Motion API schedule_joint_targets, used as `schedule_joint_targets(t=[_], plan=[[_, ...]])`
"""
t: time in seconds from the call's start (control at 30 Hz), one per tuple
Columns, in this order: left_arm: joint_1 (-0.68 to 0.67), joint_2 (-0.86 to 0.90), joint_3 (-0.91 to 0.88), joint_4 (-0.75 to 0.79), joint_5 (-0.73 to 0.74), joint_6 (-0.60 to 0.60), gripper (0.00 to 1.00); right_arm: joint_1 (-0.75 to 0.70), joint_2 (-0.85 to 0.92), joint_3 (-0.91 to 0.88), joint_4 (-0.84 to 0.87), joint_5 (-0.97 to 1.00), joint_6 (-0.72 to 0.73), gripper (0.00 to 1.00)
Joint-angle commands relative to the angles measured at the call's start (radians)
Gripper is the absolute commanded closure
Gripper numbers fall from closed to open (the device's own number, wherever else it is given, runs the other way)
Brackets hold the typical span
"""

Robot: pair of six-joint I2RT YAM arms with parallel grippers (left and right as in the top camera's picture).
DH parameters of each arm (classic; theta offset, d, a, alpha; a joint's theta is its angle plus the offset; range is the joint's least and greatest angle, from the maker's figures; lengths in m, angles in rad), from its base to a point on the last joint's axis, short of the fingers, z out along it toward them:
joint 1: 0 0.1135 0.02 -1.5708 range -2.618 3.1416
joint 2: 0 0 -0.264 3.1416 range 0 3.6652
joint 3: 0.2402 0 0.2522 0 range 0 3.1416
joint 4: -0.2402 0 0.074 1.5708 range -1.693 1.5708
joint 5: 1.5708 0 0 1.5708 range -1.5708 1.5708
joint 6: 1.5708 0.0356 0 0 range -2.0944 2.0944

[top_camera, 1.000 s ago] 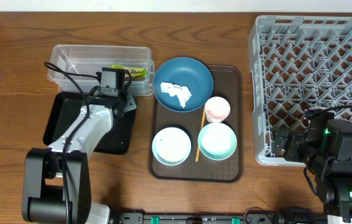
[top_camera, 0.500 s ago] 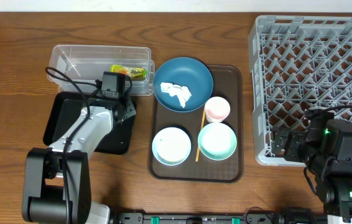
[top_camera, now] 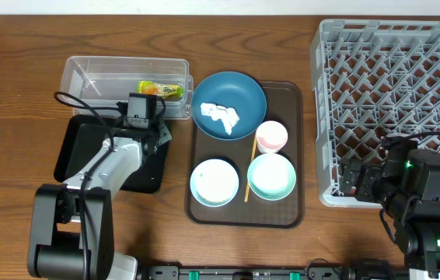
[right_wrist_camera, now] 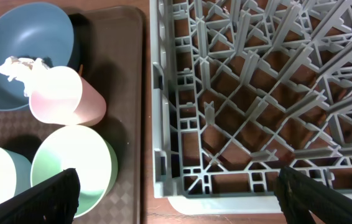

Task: Sort waste into correct bins and load items into the dishwasher rack
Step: 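Withdraw the left gripper from the clear bin, then reach left gripper into the blue plate and grasp the white tissue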

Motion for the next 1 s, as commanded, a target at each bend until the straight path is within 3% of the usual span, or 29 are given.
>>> schedule_joint_targets(t=[0.0,0.4,0.53,0.67,0.77,0.97], plan=[[-0.002,0.014,-0.006,0.029,-0.001,-0.013,0.77,-0.007,-0.004,0.017,0.001,0.006,-0.012,0.01],[-0.002,0.015,-0.006,0.094,0.021,-0.011,0.74,-0.007,-0.005,0.017,-0.001,0.006,-0.011,0.01],[-0.002,-0.001,-0.006,0.018,0.022,-0.01,0.79,-0.007,-0.005,0.017,-0.001,0.007,-0.012,0.01],[-0.002,-0.068,-0.006,-0.089,0.021,0.063,0.78,-0.007,-0.004,0.017,0.0,0.007,-0.012,0.01],[-0.002,-0.165,0.0,-0.166,0.022,0.114,0.71,-0.007,-0.004,0.017,0.0,0.007,-0.012,0.01],[-0.031,-0.293,0.04,-0.194,0.117,0.266,0.67,-0.007,-0.004,0.017,0.016,0.007,-0.012,0.01]])
